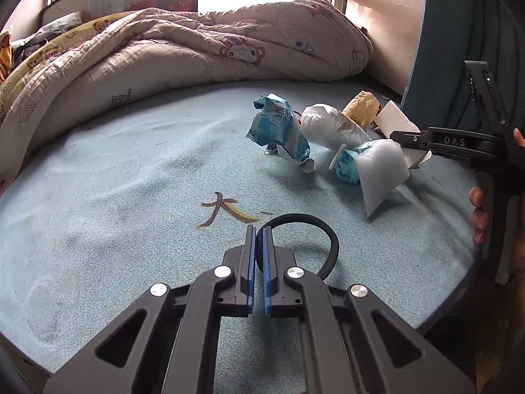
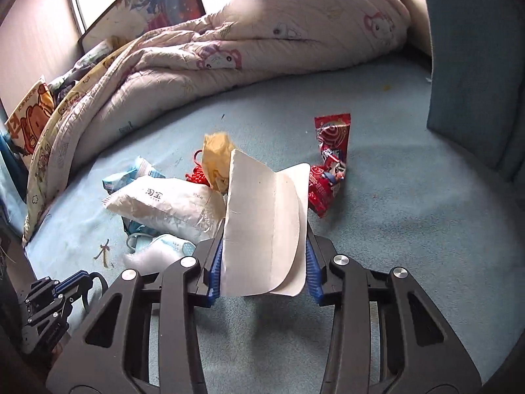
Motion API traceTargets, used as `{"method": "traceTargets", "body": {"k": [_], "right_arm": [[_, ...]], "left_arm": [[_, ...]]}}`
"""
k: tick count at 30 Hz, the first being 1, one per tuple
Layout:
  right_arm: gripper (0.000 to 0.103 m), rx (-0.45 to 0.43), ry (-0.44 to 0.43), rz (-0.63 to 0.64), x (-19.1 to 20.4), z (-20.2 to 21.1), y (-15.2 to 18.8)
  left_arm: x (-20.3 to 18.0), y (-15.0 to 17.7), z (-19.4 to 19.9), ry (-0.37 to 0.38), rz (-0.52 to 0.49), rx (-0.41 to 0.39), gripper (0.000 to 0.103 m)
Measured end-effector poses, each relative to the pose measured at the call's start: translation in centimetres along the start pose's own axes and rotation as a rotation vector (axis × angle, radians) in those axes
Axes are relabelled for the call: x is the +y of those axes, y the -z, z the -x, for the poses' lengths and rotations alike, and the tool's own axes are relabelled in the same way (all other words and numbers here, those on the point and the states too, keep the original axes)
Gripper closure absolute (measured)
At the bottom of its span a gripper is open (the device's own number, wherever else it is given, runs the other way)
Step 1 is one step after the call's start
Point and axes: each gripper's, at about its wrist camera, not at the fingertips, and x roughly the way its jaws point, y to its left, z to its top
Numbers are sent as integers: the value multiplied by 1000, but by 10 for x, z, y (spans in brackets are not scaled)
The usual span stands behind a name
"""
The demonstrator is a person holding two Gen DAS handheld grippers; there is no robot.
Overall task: Collect trash
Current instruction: 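Carry the black ring and white card down over the white bin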
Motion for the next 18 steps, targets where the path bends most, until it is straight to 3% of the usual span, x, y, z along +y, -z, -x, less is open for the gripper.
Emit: {"method": "traceTargets", "body": {"k": [11,18], "right_arm": [[65,-133,-12,130,28,84,1],[65,-179,-45,205,51,139,20]], "left_arm": [[-13,-3,43,9,-10,-49,100],[-25,7,87,-2,-32,-87,100]]}}
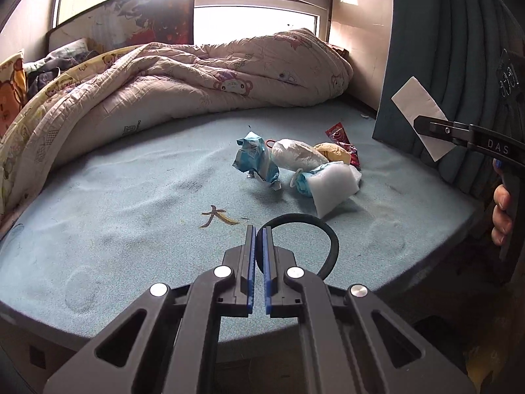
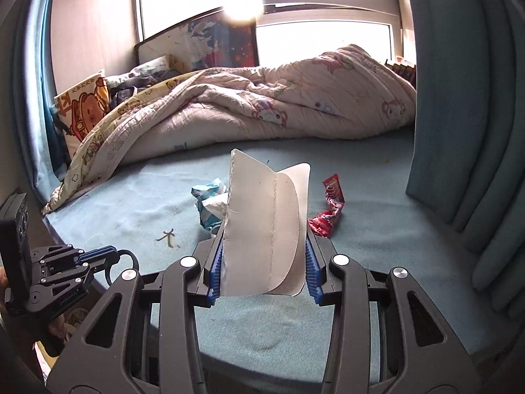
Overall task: Collect trash
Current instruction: 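Carry the black ring and white card down over the white bin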
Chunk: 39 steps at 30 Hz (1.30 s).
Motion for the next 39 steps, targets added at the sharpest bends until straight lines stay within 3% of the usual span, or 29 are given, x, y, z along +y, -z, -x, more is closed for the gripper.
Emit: {"method": "traceTargets", "body": {"k": [11,20,30,39], "right_arm": [[65,9,-84,65,31,59,65],[65,71,-174,60,47,61,162],[65,262,-179,44,58,5,291],[65,384,-141,36,55,-51,363]], "left_arm": [[-12,47,48,-2,-10,21,100],[-22,111,52,26,2,79,100],[-34,201,-1,83,11,209,100],[-30,276,-81,126,27,367,100]]}}
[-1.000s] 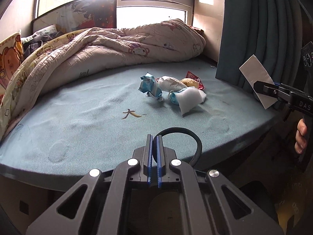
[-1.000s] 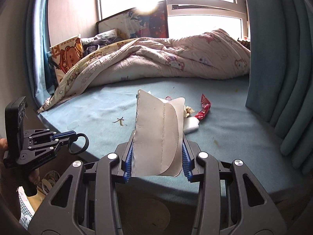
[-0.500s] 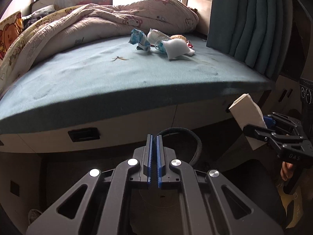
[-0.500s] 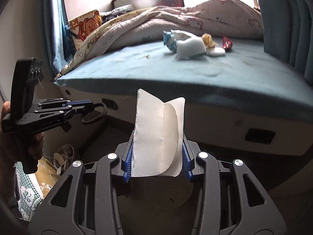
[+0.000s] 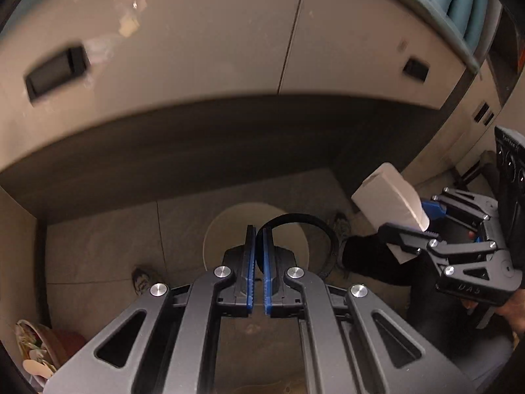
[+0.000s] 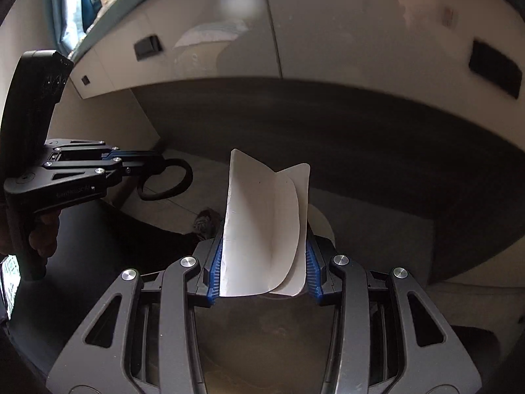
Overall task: Collect trash
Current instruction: 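Carry the black ring and white card down over the white bin, then open both tools to drop the ring and card into the bin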
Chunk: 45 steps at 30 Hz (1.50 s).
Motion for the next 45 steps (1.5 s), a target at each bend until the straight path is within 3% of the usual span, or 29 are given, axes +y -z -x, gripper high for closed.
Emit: {"method": "traceTargets", "body": {"k": [11,19,27,28,30,31,34,39,45], "right_arm": [[65,127,-29,0,-7,-61,10],[65,285,-20,-6,-19,-116,18],[65,337,-23,15,-20,-133,33],[65,342,-23,16,-20,-134,34],[65,349,-22,19,-20,-137,32],[65,352,-22,19,-22,-137,32],[65,362,-22,15,-23,-138,31],[65,384,-23,19,-20,-143,30],[64,421,-35,41,-9,-158,29]], "left_arm": [[19,7,-85,27,26,106,100],[31,10,-120,40,43,168,100],[28,6,-150,73,39,219,99],[27,6,-152,72,39,223,97],[28,5,-158,58,44,228,58],[30,4,-158,38,58,226,11],[37,0,-153,48,122,208,7],[54,1,-151,-19,175,198,6],[68,2,-148,-50,225,185,6]]}}
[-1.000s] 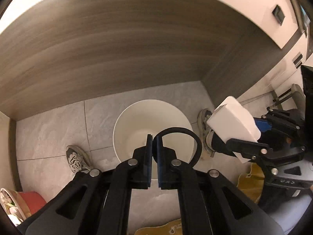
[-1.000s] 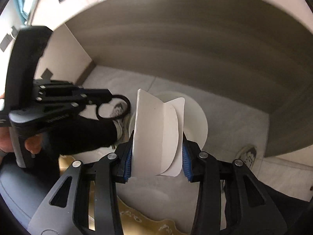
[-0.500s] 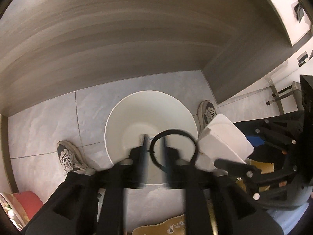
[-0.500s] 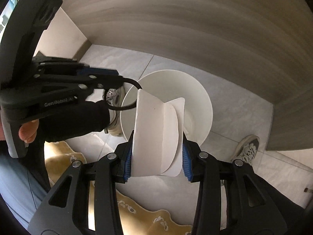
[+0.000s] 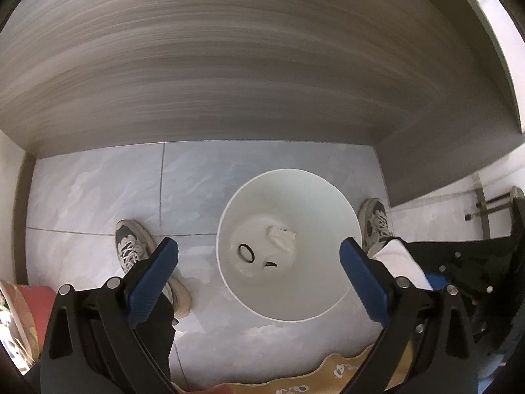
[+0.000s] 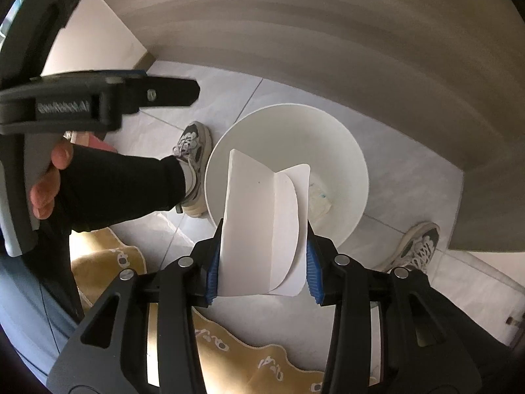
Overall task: Collect trash
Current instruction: 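Open both tools to drop the ring and card into the bin, then move both open tools back up to the remaining trash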
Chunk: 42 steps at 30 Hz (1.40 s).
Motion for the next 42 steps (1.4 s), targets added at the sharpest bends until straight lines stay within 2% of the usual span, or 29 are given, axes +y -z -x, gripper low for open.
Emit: {"method": "traceTargets", "body": {"k": [5,7,8,9,15,22,27,31,37,42], "right_arm": [[59,25,5,15,7,-17,-6],[37,22,19,6,6,-21,-8],[19,13,36,-1,5,-21,-9],[12,0,56,-9,4,-20,-10],[11,-27,117,-25,-2,-8,-10],[11,-86,116,-80,-13,26,-1],[9,-187,66,-109,-14,77,13],[9,-274,65,-92,-7,124,27],[5,-411,107,-93,-1,198,44],[5,-540,160,-107,3,263,45]], "left_arm": [[13,-5,1,8,44,-11,6],[17,-6,1,12,49,-14,6],[18,-7,2,14,50,-15,6],[18,-7,3,15,49,-16,6],[16,-6,7,18,46,-27,6],[9,1,29,40,36,-58,6],[-2,15,70,45,6,-127,6],[-16,29,109,34,-47,-194,6],[-38,32,168,29,-94,-285,6],[-68,20,224,19,-153,-384,6]]}}
